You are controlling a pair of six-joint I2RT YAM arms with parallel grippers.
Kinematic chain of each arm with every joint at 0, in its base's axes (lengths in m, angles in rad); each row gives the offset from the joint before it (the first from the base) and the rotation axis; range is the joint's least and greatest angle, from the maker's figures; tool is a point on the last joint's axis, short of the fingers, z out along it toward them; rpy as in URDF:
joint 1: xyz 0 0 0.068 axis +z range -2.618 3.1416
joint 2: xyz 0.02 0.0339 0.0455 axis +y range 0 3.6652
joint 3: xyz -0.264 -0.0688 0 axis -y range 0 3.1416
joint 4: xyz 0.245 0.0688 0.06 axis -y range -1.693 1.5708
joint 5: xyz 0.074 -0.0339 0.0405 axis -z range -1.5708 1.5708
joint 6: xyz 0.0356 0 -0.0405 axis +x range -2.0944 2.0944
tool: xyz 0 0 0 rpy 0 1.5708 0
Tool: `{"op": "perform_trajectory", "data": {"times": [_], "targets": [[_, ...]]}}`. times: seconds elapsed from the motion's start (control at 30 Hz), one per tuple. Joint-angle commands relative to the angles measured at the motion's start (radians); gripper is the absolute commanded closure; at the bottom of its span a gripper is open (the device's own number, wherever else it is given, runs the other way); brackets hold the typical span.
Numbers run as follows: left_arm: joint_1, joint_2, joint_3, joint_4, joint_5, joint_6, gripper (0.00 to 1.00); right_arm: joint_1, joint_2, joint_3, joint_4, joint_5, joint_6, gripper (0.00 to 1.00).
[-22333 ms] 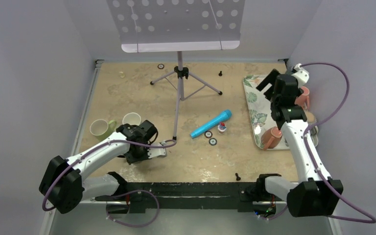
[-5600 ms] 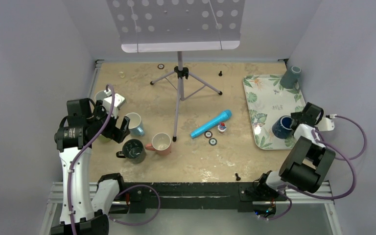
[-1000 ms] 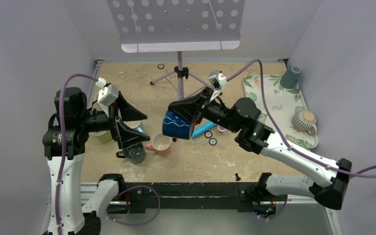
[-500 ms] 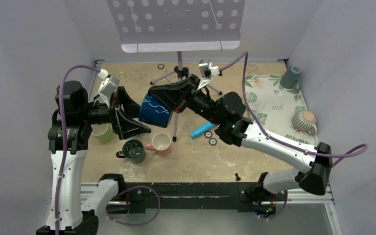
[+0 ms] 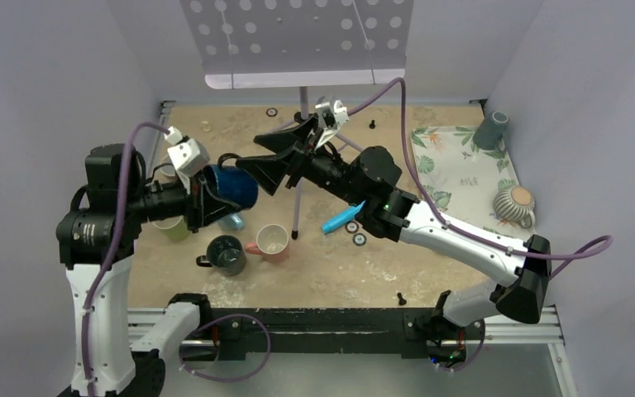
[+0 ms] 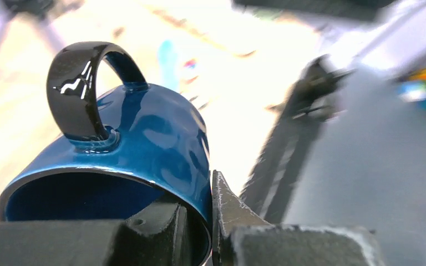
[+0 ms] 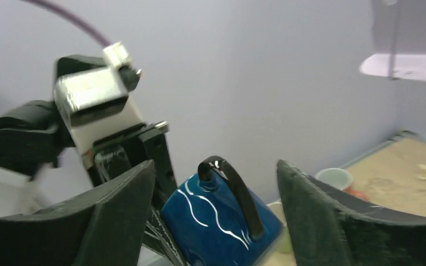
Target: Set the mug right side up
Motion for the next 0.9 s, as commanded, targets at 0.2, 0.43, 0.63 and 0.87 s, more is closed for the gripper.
{"op": "perform_trajectory", "data": {"times": [0.2,0.43,0.63,0.87], "targets": [[0.01,-0.141,-0.115,-0.428,-1.106,0.461,1.0,-0.002,-0.092,0.014,-0.246,0.248,-0.161,0.08],[0.099,-0.139,-0.464,-0.41,-1.225,0.607,1.0,-0.002,-0.169,-0.073,-0.276,0.299,-0.217,0.08],[0.277,-0.07,-0.641,-0.299,-1.117,0.709,1.0,-0.002,-0.233,-0.127,-0.292,0.292,-0.236,0.07],[0.405,0.023,-0.791,-0.09,-1.044,0.781,1.0,-0.002,-0.285,-0.18,-0.277,0.299,-0.257,0.07]]}}
